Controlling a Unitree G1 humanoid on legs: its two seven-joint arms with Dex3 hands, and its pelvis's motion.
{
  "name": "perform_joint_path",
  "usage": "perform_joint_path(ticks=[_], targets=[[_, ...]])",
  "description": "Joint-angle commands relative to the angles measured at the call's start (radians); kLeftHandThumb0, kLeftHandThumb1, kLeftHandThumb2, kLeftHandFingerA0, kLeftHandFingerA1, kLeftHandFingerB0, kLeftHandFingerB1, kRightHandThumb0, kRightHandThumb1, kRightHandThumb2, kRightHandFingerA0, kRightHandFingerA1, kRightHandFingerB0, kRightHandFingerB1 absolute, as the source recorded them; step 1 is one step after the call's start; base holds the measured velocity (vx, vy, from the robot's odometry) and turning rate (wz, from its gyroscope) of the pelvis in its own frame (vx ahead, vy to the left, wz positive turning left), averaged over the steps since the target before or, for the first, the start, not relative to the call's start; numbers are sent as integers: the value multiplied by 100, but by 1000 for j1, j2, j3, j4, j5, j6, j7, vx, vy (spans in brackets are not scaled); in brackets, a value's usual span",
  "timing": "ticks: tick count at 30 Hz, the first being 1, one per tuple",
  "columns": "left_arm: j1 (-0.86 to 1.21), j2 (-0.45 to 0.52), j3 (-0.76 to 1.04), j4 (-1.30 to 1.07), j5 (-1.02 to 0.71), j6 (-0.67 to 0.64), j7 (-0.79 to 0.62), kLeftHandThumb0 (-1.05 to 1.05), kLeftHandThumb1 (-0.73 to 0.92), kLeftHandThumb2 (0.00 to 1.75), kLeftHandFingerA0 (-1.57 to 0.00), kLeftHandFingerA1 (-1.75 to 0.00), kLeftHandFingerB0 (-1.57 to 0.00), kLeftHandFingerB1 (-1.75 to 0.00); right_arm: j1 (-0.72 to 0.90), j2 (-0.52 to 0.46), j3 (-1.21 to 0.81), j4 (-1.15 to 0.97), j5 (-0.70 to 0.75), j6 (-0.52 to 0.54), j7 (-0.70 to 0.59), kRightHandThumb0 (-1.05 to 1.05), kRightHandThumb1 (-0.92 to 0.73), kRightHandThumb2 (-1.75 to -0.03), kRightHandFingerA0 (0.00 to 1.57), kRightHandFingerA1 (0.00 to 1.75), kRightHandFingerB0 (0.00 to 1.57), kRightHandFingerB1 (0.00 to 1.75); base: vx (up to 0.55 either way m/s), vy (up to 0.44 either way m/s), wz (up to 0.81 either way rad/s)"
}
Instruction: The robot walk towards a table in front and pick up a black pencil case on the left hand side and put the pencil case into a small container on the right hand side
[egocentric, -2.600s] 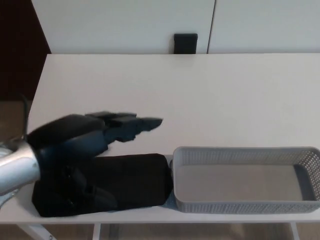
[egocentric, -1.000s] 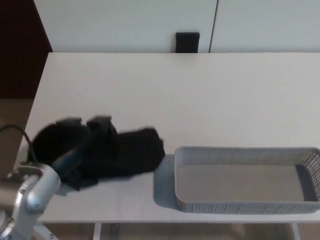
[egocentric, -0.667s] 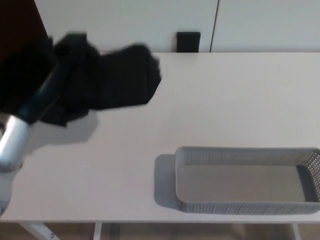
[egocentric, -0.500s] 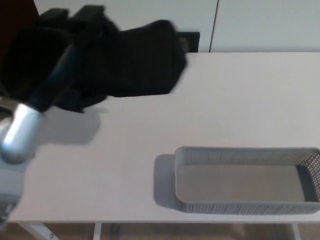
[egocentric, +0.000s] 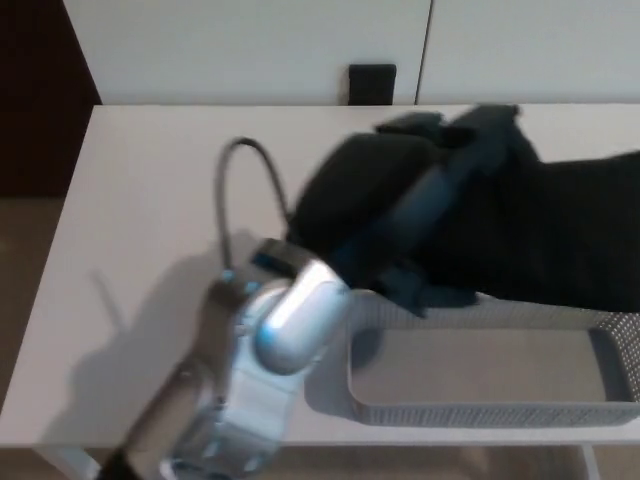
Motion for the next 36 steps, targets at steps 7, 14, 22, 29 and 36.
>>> perform_joint_path(ticks=[7, 14, 22, 29, 36], targets=[[-51, -169, -14, 223, -20, 186, -24, -23, 60, 56, -76, -175, -58, -169, -31, -3, 29, 9, -17, -22, -11, -48, -56, -89, 33, 56, 38, 55, 0, 0, 0], [-20, -177, 0, 281, -44, 161, 18, -21, 61, 57, -77, -175, -61, -168, -30, -9, 37, -6, -16, -25, -4, -46, -56, -90, 34, 57, 37, 55, 0, 0, 0], [35, -112, -20, 276, -41, 107, 29, -23, 60, 62, -82, -175, -61, -174, -45, -3, 35, -4, -10, -16, -3, -46, -56, -89, 35, 57, 38, 55, 0, 0, 0], [45, -40, -59, 157, -52, 178, -119, -76, 63, 59, -61, -69, -58, -55, -71, -5, 39, -1, -18, -10, -11, -48, -56, -89, 34, 56, 38, 54, 0, 0, 0], [-58, 110, -117, 49, -42, 285, -397, -101, 61, 103, 0, 0, -1, 0, -99, -9, 40, 9, -24, -5, -20, -48, -57, -92, 38, 59, 39, 55, 0, 0, 0]])
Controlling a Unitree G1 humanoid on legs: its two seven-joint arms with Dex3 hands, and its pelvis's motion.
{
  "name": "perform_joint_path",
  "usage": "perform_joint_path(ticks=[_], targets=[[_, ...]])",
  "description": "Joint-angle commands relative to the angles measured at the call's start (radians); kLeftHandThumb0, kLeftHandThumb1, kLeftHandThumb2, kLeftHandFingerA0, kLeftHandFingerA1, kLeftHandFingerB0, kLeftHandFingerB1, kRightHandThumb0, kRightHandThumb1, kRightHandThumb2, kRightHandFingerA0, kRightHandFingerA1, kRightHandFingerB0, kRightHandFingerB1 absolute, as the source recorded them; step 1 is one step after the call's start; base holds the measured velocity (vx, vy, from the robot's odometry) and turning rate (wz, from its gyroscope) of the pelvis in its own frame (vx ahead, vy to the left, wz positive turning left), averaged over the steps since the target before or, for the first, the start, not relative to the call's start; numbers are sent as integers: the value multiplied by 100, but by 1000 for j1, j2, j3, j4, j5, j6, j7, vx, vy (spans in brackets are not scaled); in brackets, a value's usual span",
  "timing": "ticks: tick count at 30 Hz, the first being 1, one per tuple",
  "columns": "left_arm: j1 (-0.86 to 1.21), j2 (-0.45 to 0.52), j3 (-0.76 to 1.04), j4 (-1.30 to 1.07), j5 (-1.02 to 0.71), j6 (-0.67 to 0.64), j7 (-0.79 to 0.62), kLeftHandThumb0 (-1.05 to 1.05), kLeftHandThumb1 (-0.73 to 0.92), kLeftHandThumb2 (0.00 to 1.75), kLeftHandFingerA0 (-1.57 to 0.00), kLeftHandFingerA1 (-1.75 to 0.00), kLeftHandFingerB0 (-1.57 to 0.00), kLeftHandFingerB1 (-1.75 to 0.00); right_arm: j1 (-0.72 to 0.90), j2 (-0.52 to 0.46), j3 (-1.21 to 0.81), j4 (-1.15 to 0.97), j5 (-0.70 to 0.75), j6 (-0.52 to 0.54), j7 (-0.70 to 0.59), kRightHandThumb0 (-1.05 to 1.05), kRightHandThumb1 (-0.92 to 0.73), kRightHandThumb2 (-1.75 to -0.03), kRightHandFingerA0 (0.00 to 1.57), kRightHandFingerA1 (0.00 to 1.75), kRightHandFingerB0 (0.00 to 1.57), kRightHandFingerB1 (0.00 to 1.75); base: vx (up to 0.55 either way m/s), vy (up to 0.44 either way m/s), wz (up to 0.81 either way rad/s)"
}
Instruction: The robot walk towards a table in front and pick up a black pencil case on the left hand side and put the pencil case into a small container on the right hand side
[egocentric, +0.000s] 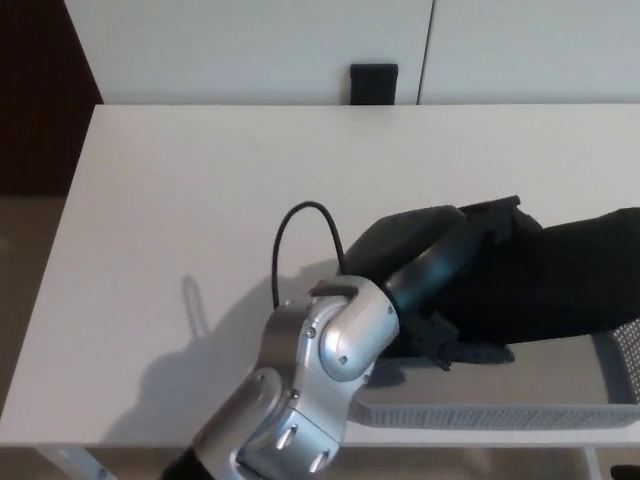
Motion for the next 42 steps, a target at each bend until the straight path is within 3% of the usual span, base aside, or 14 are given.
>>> perform_joint_path(ticks=[1, 17, 22, 25, 26, 27, 30, 32, 34, 35, 38, 39, 40, 42], targets=[[-79, 133, -50, -114, -17, 147, -329, -101, 61, 103, 0, 0, 0, 0, -12, -8, 0, -3, -10, 17, -18, -47, -57, -92, 39, 59, 39, 55, 0, 0, 0], [-171, 226, -4, -213, -83, 226, -462, -99, 60, 104, 0, -1, 0, 0, -25, -8, -1, -3, -8, 19, -16, -48, -56, -91, 37, 59, 39, 56, 0, 0, 0], [-134, 335, 130, -461, -141, 239, -513, -98, 62, 103, 0, -4, 0, 0, -4, -15, 9, -7, -19, 9, -8, -50, -56, -90, 36, 58, 38, 55, 0, 0, 0], [-77, 404, 317, -673, -245, 238, -553, -94, 57, 101, 0, -3, 0, -3, 0, -20, 20, -9, -33, 3, -15, -48, -58, -92, 39, 59, 37, 55, 0, 0, 0], [-37, 425, 408, -769, -291, 245, -573, -102, 59, 81, 0, -8, 0, -8, 3, -15, 19, -9, -28, 8, -17, -46, -57, -93, 38, 59, 39, 56, 0, 0, 0], [-2, 428, 496, -841, -345, 257, -599, -90, 53, 98, 0, -7, 0, -7, 3, -10, 16, -8, -20, 13, -14, -45, -57, -92, 38, 59, 40, 56, 0, 0, 0], [143, 435, 837, -885, -667, 78, -637, -96, 57, 95, -1, 0, -8, -2, -5, -11, 22, 28, -24, -2, -11, -47, -56, -92, 39, 60, 38, 55, 0, 0, 0], [205, 460, 931, -885, -789, 31, -638, -96, 57, 95, -1, 0, -8, -2, -3, -13, 23, 39, -20, -4, -4, -47, -56, -92, 39, 60, 38, 55, 0, 0, 0], [562, 500, 1133, -885, -1024, -244, -622, -91, 53, 100, -1, -13, -11, -14, 4, -14, 22, 51, -20, 2, -7, -43, -56, -92, 40, 61, 36, 54, 0, 0, 0], [636, 489, 1136, -885, -1035, -294, -623, -104, 72, 61, -5, -29, -5, -27, 7, -12, 21, 54, -16, 2, -6, -42, -56, -91, 40, 61, 36, 55, 0, 0, 0], [1078, 398, 1129, -885, -1223, -408, -708, -94, 61, 59, -7, -27, -13, -26, 33, -2, 33, 75, -26, -16, -15, -43, -56, -91, 40, 61, 38, 55, 0, 0, 0], [1216, 306, 1156, -885, -1214, -469, -835, -95, 59, 103, 0, -31, -7, -32, 44, -7, 43, 77, -43, -28, -26, -50, -56, -92, 38, 59, 37, 55, 0, 0, 0], [1291, 261, 1174, -885, -1207, -489, -902, -40, 25, 95, 0, -50, 0, -48, 51, -8, 45, 78, -46, -34, -28, -50, -56, -91, 37, 59, 38, 55, 0, 0, 0], [1407, 221, 1208, -864, -1171, -445, -1023, -40, 26, 94, 0, -49, 0, -48, 64, 1, 29, 84, -24, -35, -25, -47, -54, -90, 37, 59, 39, 56, 0, 0, 0]])
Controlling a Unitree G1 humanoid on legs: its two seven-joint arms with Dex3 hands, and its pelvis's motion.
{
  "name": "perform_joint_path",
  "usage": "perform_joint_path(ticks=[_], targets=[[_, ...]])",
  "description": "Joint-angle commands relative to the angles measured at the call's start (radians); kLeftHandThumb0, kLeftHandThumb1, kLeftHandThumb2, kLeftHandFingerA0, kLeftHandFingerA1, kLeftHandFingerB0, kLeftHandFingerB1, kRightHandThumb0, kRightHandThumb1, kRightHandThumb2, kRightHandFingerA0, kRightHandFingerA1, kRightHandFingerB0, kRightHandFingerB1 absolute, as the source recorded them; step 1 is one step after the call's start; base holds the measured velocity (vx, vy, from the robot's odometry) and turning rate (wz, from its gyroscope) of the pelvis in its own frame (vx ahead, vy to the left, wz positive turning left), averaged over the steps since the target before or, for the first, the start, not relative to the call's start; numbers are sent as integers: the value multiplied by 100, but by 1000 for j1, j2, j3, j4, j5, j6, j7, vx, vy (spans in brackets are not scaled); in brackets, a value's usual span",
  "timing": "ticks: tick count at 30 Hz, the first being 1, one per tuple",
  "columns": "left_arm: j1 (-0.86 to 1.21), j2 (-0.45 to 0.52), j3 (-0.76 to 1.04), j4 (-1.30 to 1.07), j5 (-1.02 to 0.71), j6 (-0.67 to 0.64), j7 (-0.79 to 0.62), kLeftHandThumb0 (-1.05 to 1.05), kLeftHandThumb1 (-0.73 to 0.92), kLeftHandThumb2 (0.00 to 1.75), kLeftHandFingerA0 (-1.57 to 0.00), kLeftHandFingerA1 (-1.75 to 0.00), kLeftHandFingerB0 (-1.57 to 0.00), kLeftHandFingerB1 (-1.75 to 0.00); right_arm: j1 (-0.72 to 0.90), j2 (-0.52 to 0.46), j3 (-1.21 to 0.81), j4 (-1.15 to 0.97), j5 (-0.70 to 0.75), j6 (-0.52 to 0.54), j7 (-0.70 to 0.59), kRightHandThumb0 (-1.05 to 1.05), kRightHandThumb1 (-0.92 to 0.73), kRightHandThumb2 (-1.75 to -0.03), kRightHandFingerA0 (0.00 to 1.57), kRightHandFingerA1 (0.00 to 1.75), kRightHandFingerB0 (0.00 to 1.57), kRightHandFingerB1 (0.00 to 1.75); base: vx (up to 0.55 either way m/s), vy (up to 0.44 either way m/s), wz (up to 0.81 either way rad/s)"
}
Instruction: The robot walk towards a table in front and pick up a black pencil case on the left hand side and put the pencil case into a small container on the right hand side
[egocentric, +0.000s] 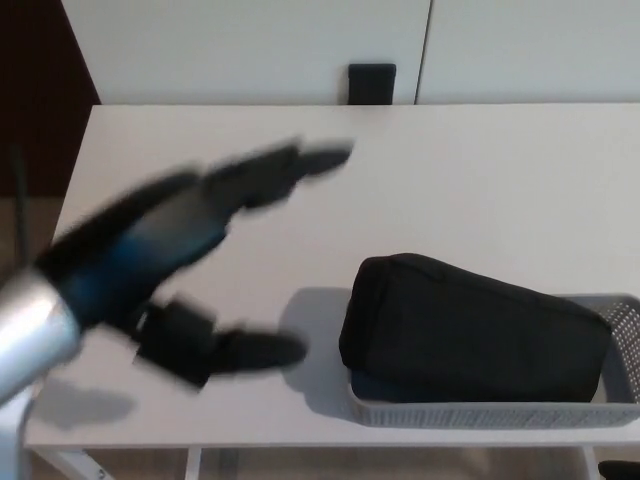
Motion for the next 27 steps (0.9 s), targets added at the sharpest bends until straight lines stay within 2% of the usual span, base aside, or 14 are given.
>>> perform_joint_path(ticks=[1, 2, 3, 4, 6, 10, 12, 13, 18, 19, 20, 21, 25, 27], targets=[[1060, -155, 554, -132, -787, -552, -558, -40, 26, 94, 0, -49, 0, -48, 79, -1, -5, 74, -16, -42, -25, -47, -54, -90, 37, 59, 39, 56, 0, 0, 0], [1133, -136, 530, -59, -718, -578, -596, -89, 64, 60, -19, -28, -18, -28, 92, -4, -7, 77, -15, -46, -25, -47, -54, -89, 35, 59, 40, 56, 0, 0, 0], [1180, -124, 507, -26, -667, -578, -594, -81, 47, 89, -18, -42, -15, -39, 103, -7, -10, 76, -13, -53, -21, -46, -54, -89, 34, 58, 40, 57, 0, 0, 0], [1219, -116, 471, 18, -627, -601, -579, -76, 54, 57, -29, -32, -28, -30, 108, -8, -13, 79, -11, -61, -21, -45, -53, -89, 35, 59, 39, 56, 0, 0, 0], [1269, -104, 378, 130, -558, -704, -528, -73, 57, 58, -36, -34, -31, -30, 112, -5, -22, 87, -2, -66, -21, -44, -52, -89, 34, 59, 39, 57, 0, 0, 0], [1298, 8, 128, 360, -295, -897, -259, -72, 68, 60, -46, -36, -32, -30, 110, -5, -17, 129, -15, -107, -38, -43, -54, -90, 40, 61, 33, 54, 0, 0, 0], [1304, 38, 75, 351, -223, -890, -185, -57, 54, 57, -47, -44, -30, -32, 108, -3, -23, 148, -6, -114, -33, -39, -53, -90, 37, 60, 28, 51, 0, 0, 0], [1303, 50, 49, 347, -175, -881, -134, -57, 52, 56, -47, -45, -30, -33, 108, -3, -27, 158, -5, -130, -37, -40, -74, -61, 41, 48, 38, 40, 0, 0, 0], [1124, 24, -9, 587, -73, -790, 30, -73, 63, 59, -42, -43, -27, -32, 137, 12, -65, 131, 12, -204, -95, -41, -73, -61, 41, 46, 31, 36, 0, 0, 0], [1048, 26, -17, 666, -38, -781, 81, -77, 54, 88, -33, -51, -20, -43, 158, 24, -76, 94, 30, -208, -89, -42, -74, -62, 38, 47, 28, 35, 0, 0, 0], [973, 32, -34, 735, 11, -752, 138, -80, 58, 90, -29, -48, -21, -42, 156, 31, -87, 97, 45, -206, -84, -43, -74, -61, 37, 47, 27, 36, 0, 0, 0], [918, 36, -46, 784, 40, -729, 177, -84, 72, 60, -34, -37, -26, -30, 151, 35, -93, 108, 52, -211, -84, -44, -73, -61, 37, 48, 27, 36, 0, 0, 0], [798, 31, -69, 841, 91, -606, 256, -82, 71, 62, -28, -38, -22, -30, 139, 37, -102, 151, 47, -237, -96, -43, -74, -61, 37, 48, 27, 36, 0, 0, 0], [625, -15, -45, 1017, 83, -522, 355, -80, 70, 62, -22, -37, -19, -30, 142, 45, -110, 143, 46, -241, -105, -43, -75, -63, 39, 49, 27, 36, 0, 0, 0]])
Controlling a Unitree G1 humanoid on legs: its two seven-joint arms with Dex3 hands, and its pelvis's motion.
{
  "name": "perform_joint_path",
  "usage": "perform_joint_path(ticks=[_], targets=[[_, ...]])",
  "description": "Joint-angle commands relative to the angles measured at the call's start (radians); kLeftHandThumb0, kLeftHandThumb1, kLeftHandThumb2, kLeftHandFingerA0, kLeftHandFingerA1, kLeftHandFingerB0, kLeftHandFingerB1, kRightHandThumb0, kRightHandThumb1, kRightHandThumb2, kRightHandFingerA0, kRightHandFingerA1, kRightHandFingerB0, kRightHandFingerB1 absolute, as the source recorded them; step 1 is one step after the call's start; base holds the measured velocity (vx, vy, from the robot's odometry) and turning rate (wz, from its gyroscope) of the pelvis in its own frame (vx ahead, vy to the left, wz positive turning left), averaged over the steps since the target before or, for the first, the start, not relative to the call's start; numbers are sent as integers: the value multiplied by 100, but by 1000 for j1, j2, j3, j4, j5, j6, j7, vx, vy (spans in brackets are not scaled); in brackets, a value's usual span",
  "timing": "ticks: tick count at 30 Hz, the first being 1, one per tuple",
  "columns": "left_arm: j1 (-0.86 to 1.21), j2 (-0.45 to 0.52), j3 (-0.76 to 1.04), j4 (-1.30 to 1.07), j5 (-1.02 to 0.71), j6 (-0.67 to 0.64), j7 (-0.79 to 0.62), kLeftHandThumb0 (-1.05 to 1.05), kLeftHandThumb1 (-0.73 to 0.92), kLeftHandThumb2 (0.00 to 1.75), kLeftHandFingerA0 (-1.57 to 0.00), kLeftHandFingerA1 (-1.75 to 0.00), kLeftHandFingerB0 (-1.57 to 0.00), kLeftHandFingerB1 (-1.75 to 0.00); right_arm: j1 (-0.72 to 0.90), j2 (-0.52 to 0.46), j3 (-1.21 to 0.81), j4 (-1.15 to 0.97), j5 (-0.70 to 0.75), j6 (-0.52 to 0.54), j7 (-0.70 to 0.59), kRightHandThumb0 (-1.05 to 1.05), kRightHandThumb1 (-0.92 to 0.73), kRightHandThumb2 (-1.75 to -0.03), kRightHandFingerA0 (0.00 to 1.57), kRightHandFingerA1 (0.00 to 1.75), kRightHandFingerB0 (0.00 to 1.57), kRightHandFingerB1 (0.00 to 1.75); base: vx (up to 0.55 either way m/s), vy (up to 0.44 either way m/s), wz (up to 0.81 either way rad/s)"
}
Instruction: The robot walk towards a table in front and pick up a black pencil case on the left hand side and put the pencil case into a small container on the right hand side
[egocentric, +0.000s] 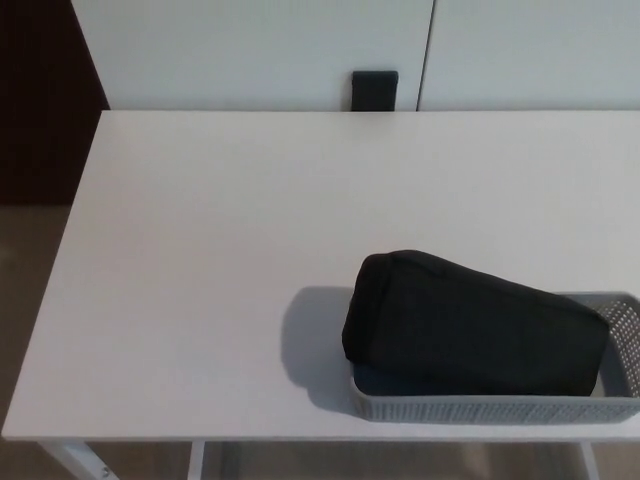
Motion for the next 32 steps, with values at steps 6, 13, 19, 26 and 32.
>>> perform_joint_path(ticks=[6, 13, 19, 26, 32], targets=[[-485, 2, 7, 894, 159, -263, 595, -38, 38, 99, 0, -49, 0, -48, 59, 54, -74, 16, 36, -190, -88, -43, -74, -61, 36, 52, 25, 36, 0, 0, 0], [-540, 58, 32, 989, 109, -313, 550, -38, 33, 96, 0, -49, 0, -48, 8, 62, -104, 25, 61, -176, -111, -55, -58, -84, 30, 55, 15, 43, 0, 0, 0], [-536, 53, 65, 1003, 54, -366, 525, -85, 57, 72, -10, -32, -11, -26, 14, 86, -129, -2, 73, -186, -126, -49, -60, -83, 28, 53, 13, 42, 0, 0, 0], [-557, 71, 22, 1057, 79, -417, 555, -81, 57, 68, -11, -33, -10, -25, 12, 127, -190, -33, 106, -219, -152, -58, -60, -86, 23, 53, 7, 41, 0, 0, 0], [-588, 80, 9, 1122, 71, -450, 572, -77, 66, 61, -12, -30, -9, -23, -17, 130, -231, 2, 84, -249, -214, -54, -80, -66, 27, 46, 10, 25, 0, 0, 0]])
